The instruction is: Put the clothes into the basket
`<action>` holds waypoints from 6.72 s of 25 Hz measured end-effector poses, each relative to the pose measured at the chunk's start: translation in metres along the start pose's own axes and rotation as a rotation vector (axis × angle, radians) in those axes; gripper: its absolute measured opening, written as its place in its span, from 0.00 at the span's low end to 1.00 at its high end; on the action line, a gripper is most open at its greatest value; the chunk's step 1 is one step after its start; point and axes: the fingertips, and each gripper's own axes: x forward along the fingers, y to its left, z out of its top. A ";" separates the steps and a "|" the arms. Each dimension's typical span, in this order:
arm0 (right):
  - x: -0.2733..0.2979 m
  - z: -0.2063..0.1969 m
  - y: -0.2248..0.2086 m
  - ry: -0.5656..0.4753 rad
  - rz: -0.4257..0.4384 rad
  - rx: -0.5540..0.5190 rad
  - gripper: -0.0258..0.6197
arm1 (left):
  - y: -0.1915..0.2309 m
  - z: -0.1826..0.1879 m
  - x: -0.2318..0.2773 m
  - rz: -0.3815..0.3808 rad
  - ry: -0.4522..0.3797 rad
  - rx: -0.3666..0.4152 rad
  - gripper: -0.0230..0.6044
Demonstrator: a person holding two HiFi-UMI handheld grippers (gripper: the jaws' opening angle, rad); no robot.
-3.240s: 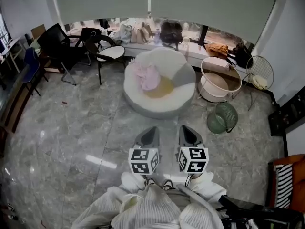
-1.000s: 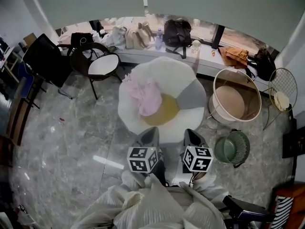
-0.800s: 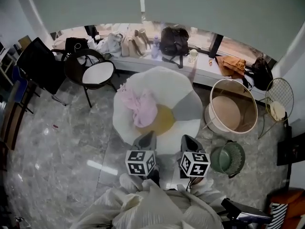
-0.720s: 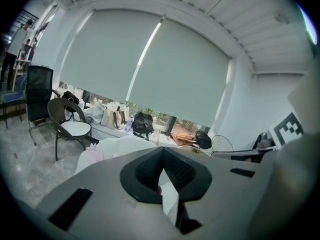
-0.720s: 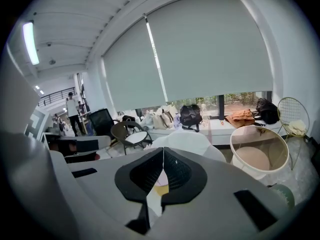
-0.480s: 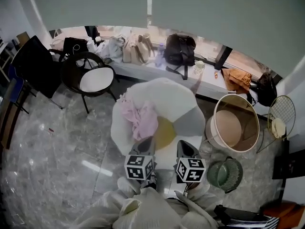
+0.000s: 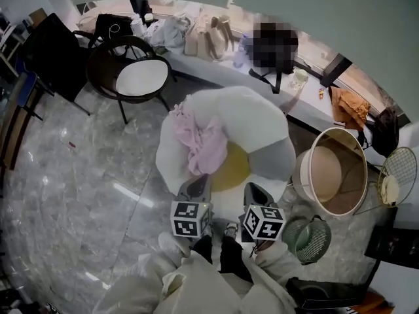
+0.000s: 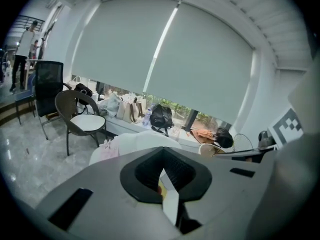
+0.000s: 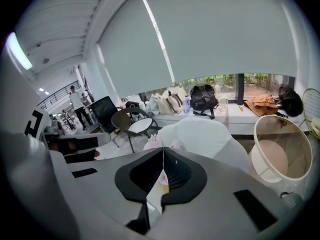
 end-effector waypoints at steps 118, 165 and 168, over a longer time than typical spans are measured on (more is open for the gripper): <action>-0.154 -0.030 -0.130 -0.191 -0.246 0.372 0.09 | -0.179 -0.055 0.032 -0.343 0.183 0.272 0.05; -0.424 -0.295 -0.521 -0.286 -0.561 0.872 0.09 | -0.633 -0.312 0.105 -0.627 0.423 0.585 0.05; -0.415 -0.315 -0.543 -0.313 -0.581 0.885 0.09 | -0.632 -0.342 0.125 -0.620 0.455 0.583 0.05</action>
